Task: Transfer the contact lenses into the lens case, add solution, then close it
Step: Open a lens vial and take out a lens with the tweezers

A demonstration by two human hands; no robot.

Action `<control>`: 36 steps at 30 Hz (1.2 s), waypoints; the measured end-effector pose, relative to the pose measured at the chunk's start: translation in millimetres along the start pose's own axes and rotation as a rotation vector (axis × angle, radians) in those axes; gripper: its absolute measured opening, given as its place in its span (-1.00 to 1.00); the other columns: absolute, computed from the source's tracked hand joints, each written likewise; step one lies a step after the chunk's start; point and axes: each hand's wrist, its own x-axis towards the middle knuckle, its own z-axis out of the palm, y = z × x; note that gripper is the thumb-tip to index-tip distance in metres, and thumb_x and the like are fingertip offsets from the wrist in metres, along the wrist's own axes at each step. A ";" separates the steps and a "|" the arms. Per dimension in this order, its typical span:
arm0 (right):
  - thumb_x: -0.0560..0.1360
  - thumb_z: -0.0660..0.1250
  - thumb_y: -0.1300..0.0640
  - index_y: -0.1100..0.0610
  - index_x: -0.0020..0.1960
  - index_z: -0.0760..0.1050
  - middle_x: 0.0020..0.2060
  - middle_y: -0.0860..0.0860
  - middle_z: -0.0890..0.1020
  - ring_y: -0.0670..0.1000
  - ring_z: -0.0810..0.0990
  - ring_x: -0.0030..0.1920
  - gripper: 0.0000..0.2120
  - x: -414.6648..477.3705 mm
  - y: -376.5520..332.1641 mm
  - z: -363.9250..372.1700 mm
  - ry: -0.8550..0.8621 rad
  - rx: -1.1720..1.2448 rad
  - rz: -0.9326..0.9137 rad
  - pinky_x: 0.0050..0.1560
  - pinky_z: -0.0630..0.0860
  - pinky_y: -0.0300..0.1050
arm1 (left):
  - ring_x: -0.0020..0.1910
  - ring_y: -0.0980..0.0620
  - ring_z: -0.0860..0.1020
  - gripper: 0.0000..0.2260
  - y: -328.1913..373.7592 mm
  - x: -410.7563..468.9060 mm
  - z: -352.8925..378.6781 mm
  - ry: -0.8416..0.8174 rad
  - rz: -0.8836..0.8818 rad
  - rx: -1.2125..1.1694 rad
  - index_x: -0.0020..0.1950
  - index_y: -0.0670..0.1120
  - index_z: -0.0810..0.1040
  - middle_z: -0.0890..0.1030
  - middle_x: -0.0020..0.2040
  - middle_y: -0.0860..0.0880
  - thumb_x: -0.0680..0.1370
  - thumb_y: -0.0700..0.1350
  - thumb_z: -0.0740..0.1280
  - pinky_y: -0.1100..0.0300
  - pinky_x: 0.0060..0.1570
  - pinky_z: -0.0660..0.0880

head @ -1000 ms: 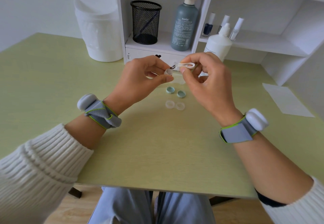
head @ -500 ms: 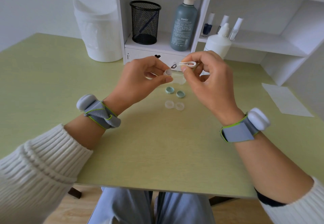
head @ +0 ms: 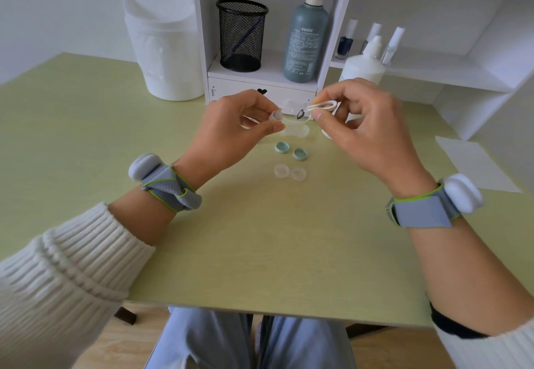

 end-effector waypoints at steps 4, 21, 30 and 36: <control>0.47 0.47 0.23 0.12 -0.05 0.66 -0.18 -0.02 0.62 -0.02 0.52 -0.32 -0.92 -0.5 3.8 -3.8 -0.183 -0.041 0.005 -0.24 0.40 -0.37 | -0.11 0.18 0.67 -0.88 0.3 0.0 -0.6 0.002 -0.007 0.007 -0.03 -0.04 0.65 0.72 -0.08 0.08 0.47 -0.11 0.53 0.18 -0.02 0.64; 0.43 0.42 0.20 -0.03 -0.16 0.64 -0.33 -0.09 0.58 -0.05 0.55 -0.33 -0.87 -5.3 17.2 3.2 -0.520 -0.239 0.033 -0.24 0.48 -0.24 | -0.09 0.14 0.68 -0.86 2.1 -0.9 -1.0 -0.007 -0.023 0.020 -0.01 -0.06 0.66 0.72 -0.07 0.06 0.48 -0.09 0.52 0.10 0.01 0.64; 0.43 0.39 0.17 -0.15 -0.15 0.56 -0.37 -0.01 0.61 -0.08 0.57 -0.36 -0.80 -6.1 18.0 7.2 -0.570 -0.267 0.052 -0.17 0.61 -0.10 | -0.09 0.15 0.67 -0.86 -0.3 -0.3 0.1 -0.012 -0.018 0.031 0.00 -0.05 0.65 0.72 -0.07 0.05 0.48 -0.08 0.52 0.14 0.01 0.63; 0.43 0.39 0.17 -0.05 -0.09 0.64 -0.34 -0.06 0.59 -0.13 0.56 -0.34 -0.86 -7.8 16.7 8.9 -0.584 -0.275 0.041 -0.17 0.59 -0.10 | -0.09 0.14 0.68 -0.86 0.1 -0.4 0.1 -0.010 -0.018 0.024 -0.01 -0.05 0.65 0.72 -0.07 0.05 0.47 -0.08 0.53 0.12 0.00 0.63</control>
